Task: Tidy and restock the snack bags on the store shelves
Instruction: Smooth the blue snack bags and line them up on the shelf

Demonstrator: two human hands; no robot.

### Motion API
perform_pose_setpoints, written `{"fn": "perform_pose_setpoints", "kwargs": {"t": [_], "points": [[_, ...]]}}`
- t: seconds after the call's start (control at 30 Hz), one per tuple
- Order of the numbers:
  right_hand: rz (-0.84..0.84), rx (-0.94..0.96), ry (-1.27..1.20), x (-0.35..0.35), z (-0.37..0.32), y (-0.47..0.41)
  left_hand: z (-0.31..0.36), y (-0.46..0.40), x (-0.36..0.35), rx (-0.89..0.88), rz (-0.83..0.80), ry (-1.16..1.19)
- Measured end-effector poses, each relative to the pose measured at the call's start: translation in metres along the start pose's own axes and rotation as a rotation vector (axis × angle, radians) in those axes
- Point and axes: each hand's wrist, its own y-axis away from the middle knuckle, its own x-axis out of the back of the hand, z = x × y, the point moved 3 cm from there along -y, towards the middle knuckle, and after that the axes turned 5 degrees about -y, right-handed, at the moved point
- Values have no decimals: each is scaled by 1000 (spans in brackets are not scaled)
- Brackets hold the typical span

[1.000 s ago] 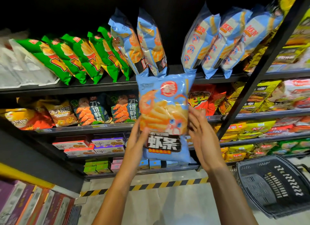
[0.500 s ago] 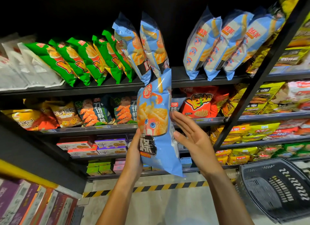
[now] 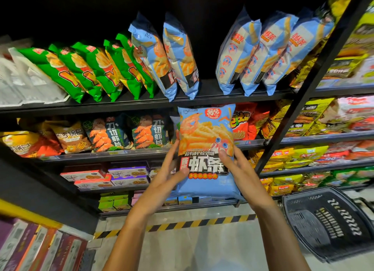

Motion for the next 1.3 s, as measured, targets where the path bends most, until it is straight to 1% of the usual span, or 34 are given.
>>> {"fn": "perform_pose_setpoints", "kwargs": {"t": [0.07, 0.13, 0.2, 0.27, 0.37, 0.4, 0.43, 0.5, 0.57, 0.67, 0.73, 0.8, 0.9, 0.97, 1.1, 1.2, 1.3], "points": [[-9, -56, -1, 2, 3, 0, 1, 1, -3, -30, 28, -21], [23, -90, -24, 5, 4, 1, 2, 0, -4, -41, 83, -46], [31, -61, -2, 8, 3, 4, 0, 0, -2, -14, 135, -54], [-56, 37, 69, 10, -2, 9, -3, 0, 1, 53, 166, -35], [-277, 158, 279, 9, 1, 13, -6, -2, 3, 181, 200, 44], [-316, 172, 323, 9, 6, 13, -7, -3, 3, 213, 214, 66], [-317, 164, 328, 8, 10, 13, -8, -2, 4, 249, 225, 87], [-233, 137, 269, 8, 15, 11, -9, -1, 4, 314, 224, 119], [-121, 153, 246, 10, 17, 9, -10, 1, 4, 348, 214, 161], [-36, 172, 167, 11, 21, 6, -8, 2, 3, 377, 223, 243], [29, 195, 95, 11, 23, 4, -7, 0, 1, 359, 174, 318], [125, 228, 56, 10, 24, 2, -6, 0, 0, 335, 92, 338], [273, 219, 16, 8, 28, 0, -4, 1, -2, 291, -57, 255], [346, 188, -9, 8, 31, 0, -1, 4, -6, 252, -110, 186], [420, 170, -16, 10, 35, -2, 0, 6, -9, 166, -104, 88], [439, 168, -6, 9, 36, -3, -1, 4, -8, 152, -124, 34], [454, 143, 1, 7, 38, -2, -2, 2, -5, 142, -104, -27]]}}
